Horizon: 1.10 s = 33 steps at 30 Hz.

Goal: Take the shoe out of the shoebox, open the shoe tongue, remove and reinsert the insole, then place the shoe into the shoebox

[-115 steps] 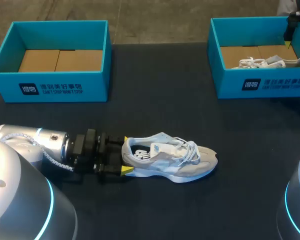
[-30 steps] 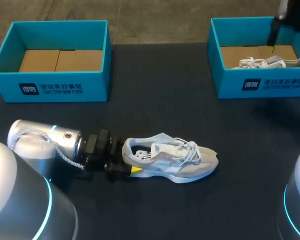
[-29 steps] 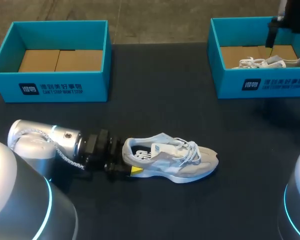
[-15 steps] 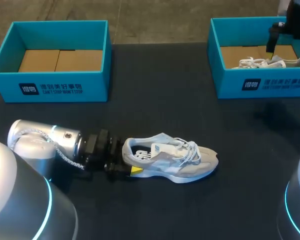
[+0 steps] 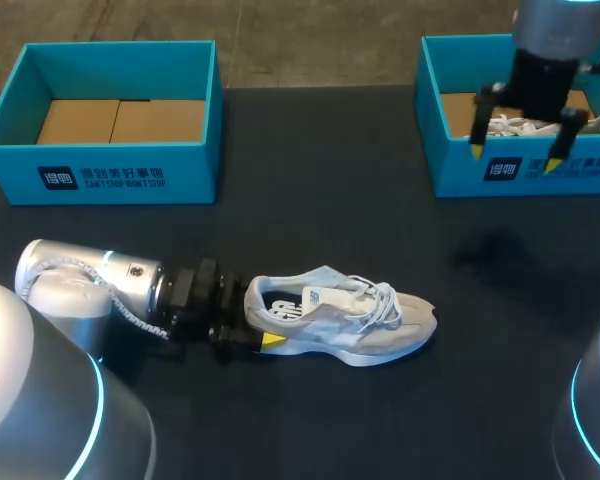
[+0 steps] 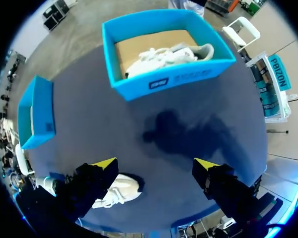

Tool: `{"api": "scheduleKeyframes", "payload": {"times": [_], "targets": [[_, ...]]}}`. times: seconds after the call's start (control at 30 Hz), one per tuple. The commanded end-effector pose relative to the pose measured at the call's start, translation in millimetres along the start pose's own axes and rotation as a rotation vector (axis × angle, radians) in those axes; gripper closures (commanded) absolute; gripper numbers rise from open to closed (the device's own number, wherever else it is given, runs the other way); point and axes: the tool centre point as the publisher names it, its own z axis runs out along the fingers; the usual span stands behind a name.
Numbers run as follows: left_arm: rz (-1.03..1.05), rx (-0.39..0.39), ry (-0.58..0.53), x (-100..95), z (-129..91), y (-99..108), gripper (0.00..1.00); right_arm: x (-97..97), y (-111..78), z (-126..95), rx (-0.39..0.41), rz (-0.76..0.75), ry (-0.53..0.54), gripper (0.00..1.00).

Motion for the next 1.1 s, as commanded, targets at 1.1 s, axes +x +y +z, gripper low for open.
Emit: {"api": "scheduleKeyframes", "payload": {"times": [1.1], "targets": [[-0.001,-0.002,0.001,1.3,3.2,2.4,1.00,115.2,-127.7,43.6,-0.043,-0.080,0.033,0.00]]}}
